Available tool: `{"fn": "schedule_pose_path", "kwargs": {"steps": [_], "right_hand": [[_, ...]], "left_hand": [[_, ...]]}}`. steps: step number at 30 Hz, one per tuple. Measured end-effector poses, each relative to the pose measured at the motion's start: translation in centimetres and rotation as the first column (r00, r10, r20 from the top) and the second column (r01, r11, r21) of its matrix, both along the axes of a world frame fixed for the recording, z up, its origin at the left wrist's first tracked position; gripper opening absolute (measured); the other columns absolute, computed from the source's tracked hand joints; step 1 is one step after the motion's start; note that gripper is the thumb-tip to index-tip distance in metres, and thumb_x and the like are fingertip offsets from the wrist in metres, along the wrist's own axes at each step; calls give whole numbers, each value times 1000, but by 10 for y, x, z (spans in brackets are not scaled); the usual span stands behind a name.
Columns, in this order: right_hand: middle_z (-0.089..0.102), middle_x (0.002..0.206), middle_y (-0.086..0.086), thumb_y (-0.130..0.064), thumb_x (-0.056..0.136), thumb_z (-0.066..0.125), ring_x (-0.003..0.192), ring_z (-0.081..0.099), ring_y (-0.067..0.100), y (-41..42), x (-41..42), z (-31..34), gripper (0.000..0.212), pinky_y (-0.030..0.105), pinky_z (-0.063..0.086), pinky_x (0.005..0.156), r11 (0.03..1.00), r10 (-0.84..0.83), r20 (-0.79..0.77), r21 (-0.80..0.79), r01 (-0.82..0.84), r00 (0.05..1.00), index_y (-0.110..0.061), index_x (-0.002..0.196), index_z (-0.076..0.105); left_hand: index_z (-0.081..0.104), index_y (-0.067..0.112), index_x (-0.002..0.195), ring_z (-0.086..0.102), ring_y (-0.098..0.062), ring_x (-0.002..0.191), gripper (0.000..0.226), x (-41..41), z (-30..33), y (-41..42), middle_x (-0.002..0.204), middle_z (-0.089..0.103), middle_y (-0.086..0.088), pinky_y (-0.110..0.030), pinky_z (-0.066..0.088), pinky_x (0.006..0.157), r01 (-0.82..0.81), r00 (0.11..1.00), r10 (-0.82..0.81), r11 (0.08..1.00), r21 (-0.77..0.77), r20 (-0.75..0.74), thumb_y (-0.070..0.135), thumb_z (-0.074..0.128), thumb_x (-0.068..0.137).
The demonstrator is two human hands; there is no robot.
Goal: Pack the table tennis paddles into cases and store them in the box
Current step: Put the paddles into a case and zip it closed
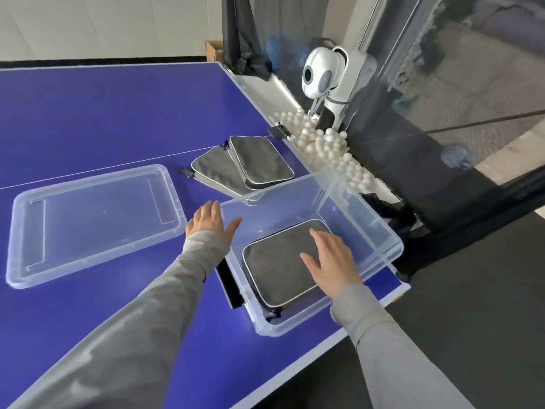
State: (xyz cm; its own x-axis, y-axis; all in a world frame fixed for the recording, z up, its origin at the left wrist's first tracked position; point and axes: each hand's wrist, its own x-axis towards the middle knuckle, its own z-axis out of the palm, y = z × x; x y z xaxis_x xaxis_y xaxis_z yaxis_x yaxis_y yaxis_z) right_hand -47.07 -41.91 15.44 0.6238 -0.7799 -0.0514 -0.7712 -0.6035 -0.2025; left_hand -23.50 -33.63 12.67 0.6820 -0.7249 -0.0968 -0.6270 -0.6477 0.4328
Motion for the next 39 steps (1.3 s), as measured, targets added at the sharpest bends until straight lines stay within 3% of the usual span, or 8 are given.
{"fn": "schedule_pose_path", "kwargs": {"steps": [7, 12, 20, 28, 32, 36, 37, 39], "right_hand": [[39, 144, 6, -40, 96, 43, 133, 34, 26, -88, 30, -4, 55, 38, 29, 107, 996, 92, -33, 18, -92, 995, -15, 144, 30], [44, 141, 7, -38, 95, 47, 131, 36, 27, -165, 66, -7, 54, 39, 31, 102, 988, 147, 8, 37, -147, 989, -13, 141, 35], [52, 132, 10, -43, 95, 43, 126, 39, 31, -287, 148, -32, 49, 43, 34, 99, 990, 140, -38, 15, -139, 989, -14, 135, 45], [42, 143, 16, -55, 93, 39, 132, 38, 34, -341, 217, -85, 70, 37, 33, 105, 928, 116, -304, 372, 6, 946, -3, 138, 37], [46, 140, 13, -54, 92, 43, 106, 54, 30, -349, 232, -109, 70, 37, 39, 100, 820, 69, -298, 560, 116, 952, 0, 137, 39], [44, 136, 11, -47, 86, 60, 75, 62, 28, -351, 242, -118, 70, 39, 53, 72, 648, -130, -189, 727, 227, 973, -6, 136, 35], [43, 134, 11, -43, 83, 66, 75, 62, 28, -351, 244, -118, 71, 40, 55, 66, 597, -217, -128, 767, 235, 968, -7, 134, 32], [40, 132, 11, -30, 80, 73, 94, 58, 30, -352, 246, -113, 72, 41, 56, 58, 513, -362, 15, 838, 185, 932, -8, 130, 27]], "left_hand": [[28, 13, 144, 31, -27, 134, 68, 5, -16, -46, 146, 35, -5, -41, 31, 105, -115, 993, 116, 992, 44, -32, 55, 40, 92], [53, 10, 122, 45, -30, 117, 55, 1, -15, -61, 123, 53, -9, -40, 40, 87, -353, 931, 348, 936, -23, -112, 55, 40, 92], [58, 20, 100, 54, -27, 96, 45, -1, -15, -66, 101, 56, 4, -40, 48, 77, -502, 860, 499, 865, 0, -106, 61, 45, 86], [54, 26, 91, 52, -20, 81, 39, -1, -17, -67, 95, 55, 11, -32, 41, 68, -562, 822, 560, 827, 12, -106, 64, 48, 82], [55, 24, 91, 53, -21, 79, 41, -1, -17, -67, 92, 56, 10, -32, 43, 67, -563, 822, 562, 826, 18, -91, 63, 48, 82], [53, 26, 89, 52, -19, 81, 39, 0, -17, -67, 94, 55, 11, -31, 44, 69, -552, 830, 550, 834, 8, -93, 64, 47, 82], [54, 25, 90, 52, -19, 81, 40, 1, -17, -67, 94, 56, 11, -31, 45, 69, -549, 832, 547, 836, 5, -93, 64, 47, 82], [54, 25, 91, 50, -17, 81, 41, 1, -17, -67, 93, 54, 12, -30, 43, 68, -544, 835, 543, 839, 12, -88, 64, 46, 82]]}}
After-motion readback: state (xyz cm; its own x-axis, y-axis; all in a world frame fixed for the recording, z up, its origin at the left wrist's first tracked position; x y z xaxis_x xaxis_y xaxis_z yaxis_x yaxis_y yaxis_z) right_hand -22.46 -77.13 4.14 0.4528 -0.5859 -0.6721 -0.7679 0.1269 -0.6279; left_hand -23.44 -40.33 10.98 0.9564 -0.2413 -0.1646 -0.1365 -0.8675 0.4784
